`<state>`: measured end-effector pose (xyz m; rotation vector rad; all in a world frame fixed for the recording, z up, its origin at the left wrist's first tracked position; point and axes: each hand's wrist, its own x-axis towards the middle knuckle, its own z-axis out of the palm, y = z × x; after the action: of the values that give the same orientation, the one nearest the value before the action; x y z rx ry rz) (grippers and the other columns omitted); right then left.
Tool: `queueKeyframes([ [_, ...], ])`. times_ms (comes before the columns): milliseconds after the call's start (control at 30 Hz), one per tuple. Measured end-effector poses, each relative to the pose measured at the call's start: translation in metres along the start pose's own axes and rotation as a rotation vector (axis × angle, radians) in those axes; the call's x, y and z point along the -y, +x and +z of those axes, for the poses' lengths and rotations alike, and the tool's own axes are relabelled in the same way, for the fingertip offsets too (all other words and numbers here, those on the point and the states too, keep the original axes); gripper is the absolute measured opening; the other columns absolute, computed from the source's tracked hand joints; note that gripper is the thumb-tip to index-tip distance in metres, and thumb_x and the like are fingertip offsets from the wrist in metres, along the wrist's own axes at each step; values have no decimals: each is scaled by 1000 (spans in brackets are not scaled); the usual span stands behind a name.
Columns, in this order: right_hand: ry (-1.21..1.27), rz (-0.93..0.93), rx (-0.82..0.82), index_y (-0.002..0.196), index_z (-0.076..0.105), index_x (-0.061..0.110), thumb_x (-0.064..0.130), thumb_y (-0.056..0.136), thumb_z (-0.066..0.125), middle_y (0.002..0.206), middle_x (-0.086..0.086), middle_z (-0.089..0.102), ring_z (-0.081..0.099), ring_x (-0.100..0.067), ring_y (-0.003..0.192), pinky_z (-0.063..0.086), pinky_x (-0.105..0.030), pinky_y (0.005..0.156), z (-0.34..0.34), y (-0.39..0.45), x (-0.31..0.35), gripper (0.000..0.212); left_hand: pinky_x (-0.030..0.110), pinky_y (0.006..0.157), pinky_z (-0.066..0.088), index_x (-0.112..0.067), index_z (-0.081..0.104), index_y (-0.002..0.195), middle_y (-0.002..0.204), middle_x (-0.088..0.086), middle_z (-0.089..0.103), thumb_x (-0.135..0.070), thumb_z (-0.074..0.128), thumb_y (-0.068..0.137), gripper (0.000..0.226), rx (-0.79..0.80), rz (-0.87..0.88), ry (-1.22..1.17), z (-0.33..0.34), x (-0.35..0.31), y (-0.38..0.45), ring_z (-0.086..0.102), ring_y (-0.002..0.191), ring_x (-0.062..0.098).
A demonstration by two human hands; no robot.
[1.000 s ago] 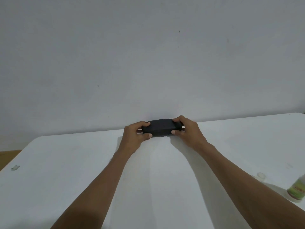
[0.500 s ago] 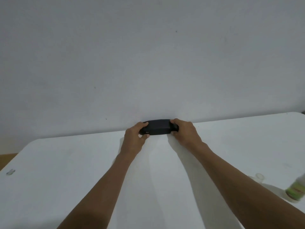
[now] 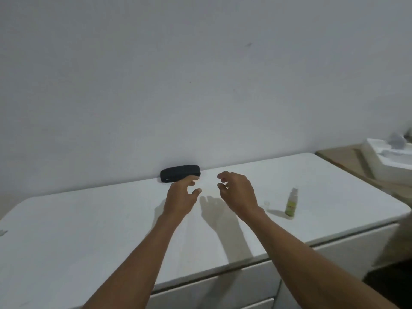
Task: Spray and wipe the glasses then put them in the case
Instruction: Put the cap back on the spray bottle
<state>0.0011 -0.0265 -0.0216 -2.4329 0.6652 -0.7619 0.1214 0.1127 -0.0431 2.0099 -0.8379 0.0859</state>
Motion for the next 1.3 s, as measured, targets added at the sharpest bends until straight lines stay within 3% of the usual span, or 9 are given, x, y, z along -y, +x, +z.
queueKeyframes([
  [167,4,73,-106,113,71,21,20,95,60,97,2,77,71,-20,90,54,-33,78,-47,-60,-27,21,30,93,52,-25,72,115,110,-3,74,-20,77,85,31,119,78,-18,32,-50,-37,66,105,10],
  [367,14,256,-247,94,73,19,30,93,67,79,3,75,70,-23,78,53,-31,70,-85,-115,-70,13,3,61,44,-22,71,116,111,7,70,-15,77,86,32,223,61,-94,70,-78,-66,67,95,20],
  [500,54,353,-331,101,66,18,37,92,69,80,7,66,67,-17,79,44,-27,67,-96,-123,-95,21,0,58,44,-12,70,120,111,14,67,-6,77,85,36,251,70,-132,89,-85,-69,60,98,21],
  [767,240,399,-361,136,55,18,35,83,81,117,0,66,62,-17,107,52,-32,88,-91,-100,-119,62,1,60,45,-12,68,125,109,12,66,-6,77,86,40,278,83,-96,124,-100,-51,58,91,19],
  [867,271,364,-327,136,58,21,35,85,80,112,0,70,65,-17,102,51,-31,86,-86,-93,-124,57,11,70,49,-19,71,123,109,5,68,-12,78,85,39,285,85,-95,140,-107,-47,63,92,19],
  [933,292,344,-324,129,63,22,32,87,78,105,0,73,66,-16,96,50,-29,82,-84,-91,-126,46,28,83,54,-22,73,119,108,3,70,-16,78,85,35,276,88,-76,149,-110,-44,65,92,19],
  [1000,307,337,-328,121,68,22,30,89,76,99,0,74,68,-18,94,50,-30,80,-84,-89,-127,34,34,88,55,-20,77,111,105,4,72,-14,75,86,26,261,86,-46,155,-113,-41,68,91,20],
  [1167,284,333,-329,117,71,22,30,90,75,99,1,75,68,-17,92,55,-34,79,-82,-87,-132,29,36,80,60,-13,77,105,83,5,75,-7,77,84,22,172,0,-179,157,-119,-36,72,80,21],
  [1300,290,342,-334,119,70,23,32,90,74,101,1,76,69,-18,93,57,-37,82,-80,-87,-133,30,19,74,56,-9,78,92,82,2,76,-9,83,80,13,44,8,-376,143,-136,-29,73,80,12],
])
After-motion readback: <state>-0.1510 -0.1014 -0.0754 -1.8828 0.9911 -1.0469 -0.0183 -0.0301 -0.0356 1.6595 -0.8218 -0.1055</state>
